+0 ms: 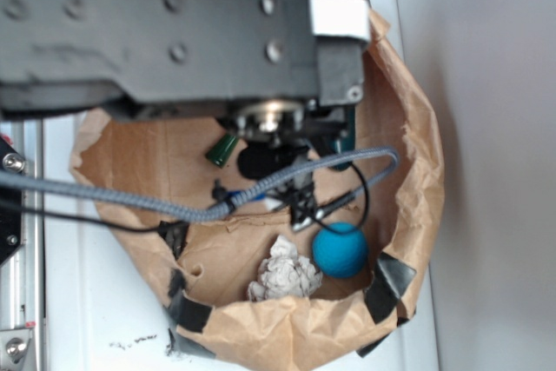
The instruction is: Grab the carrot.
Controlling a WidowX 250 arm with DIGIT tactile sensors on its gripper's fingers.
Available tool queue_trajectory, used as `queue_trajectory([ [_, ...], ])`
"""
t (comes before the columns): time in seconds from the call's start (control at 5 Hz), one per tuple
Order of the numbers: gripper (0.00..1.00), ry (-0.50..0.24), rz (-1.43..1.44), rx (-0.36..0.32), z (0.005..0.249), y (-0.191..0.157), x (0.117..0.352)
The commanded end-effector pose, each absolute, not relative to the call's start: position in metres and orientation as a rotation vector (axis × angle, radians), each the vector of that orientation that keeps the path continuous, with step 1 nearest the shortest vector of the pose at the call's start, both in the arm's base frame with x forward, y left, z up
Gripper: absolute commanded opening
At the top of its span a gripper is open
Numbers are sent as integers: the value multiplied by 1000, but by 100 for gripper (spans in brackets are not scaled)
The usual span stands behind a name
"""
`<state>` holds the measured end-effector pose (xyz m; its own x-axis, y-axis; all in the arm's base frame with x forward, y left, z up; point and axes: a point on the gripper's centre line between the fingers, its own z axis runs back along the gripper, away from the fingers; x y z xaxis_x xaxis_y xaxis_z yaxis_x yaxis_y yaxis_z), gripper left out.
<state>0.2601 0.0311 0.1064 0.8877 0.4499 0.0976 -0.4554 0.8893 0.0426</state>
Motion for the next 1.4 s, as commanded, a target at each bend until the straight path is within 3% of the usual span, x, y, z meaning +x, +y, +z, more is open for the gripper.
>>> queue_trajectory([
  [0.0,100,-199,475,47,85,44,273],
  [0.6,100,-175,524,117,55,53,286],
  [1.0,100,-225,567,-10,46,70,263],
  [1.2,100,-222,580,-5,37,68,257],
])
